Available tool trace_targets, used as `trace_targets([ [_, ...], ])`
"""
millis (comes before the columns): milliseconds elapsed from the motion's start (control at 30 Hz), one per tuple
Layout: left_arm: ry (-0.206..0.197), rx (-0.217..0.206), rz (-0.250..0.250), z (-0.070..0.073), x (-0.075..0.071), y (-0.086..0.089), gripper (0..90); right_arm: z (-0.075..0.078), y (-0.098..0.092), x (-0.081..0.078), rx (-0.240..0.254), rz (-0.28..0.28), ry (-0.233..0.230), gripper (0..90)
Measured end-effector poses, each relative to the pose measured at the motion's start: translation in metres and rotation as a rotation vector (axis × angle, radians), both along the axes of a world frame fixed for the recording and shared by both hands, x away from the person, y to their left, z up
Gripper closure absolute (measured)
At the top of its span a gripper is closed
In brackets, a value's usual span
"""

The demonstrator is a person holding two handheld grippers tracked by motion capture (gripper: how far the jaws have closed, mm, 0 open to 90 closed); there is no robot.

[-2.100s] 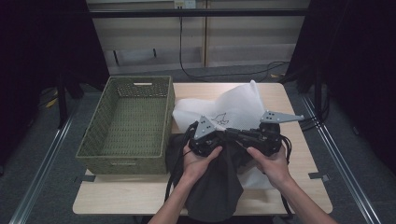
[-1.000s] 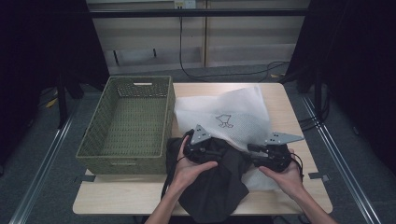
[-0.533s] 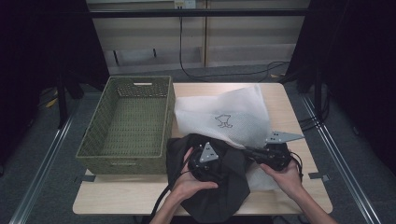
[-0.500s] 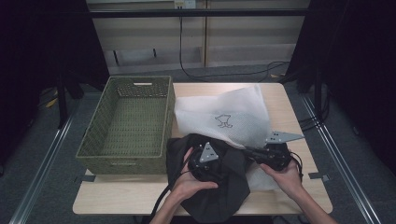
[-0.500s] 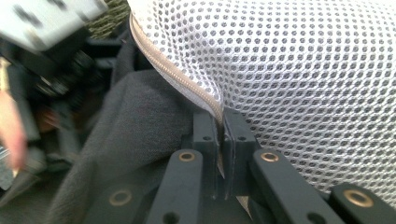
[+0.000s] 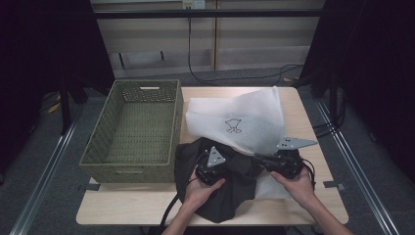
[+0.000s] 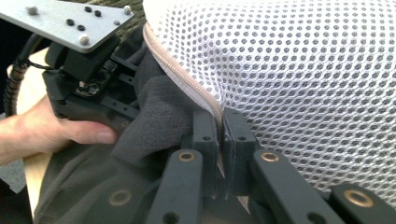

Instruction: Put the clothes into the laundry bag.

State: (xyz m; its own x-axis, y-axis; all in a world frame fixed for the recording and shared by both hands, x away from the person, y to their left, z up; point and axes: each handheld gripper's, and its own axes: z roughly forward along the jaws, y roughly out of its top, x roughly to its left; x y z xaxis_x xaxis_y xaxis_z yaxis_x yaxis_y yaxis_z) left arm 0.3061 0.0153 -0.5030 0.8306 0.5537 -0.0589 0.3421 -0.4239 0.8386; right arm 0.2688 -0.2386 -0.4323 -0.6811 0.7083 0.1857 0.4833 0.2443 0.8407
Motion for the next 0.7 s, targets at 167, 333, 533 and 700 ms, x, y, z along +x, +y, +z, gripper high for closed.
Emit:
trace_targets([
  [167, -0.012, -0.1, 0.064, 0.011, 0.001, 0.001, 79.4, 0.006, 0.003, -0.001, 0.029, 0.003, -0.012, 85.3],
  [333, -0.017, -0.172, 0.091, 0.022, 0.006, 0.001, 80.2, 0.016, 0.009, -0.005, 0.067, 0.008, -0.032, 84.9],
  [533, -0.022, -0.193, 0.1, 0.034, 0.01, 0.0, 80.4, 0.023, 0.01, -0.002, 0.091, 0.008, -0.041, 80.9],
  [700, -0.021, -0.178, 0.086, 0.033, 0.01, -0.001, 80.3, 0.034, 0.009, 0.005, 0.109, 0.004, -0.063, 77.6],
])
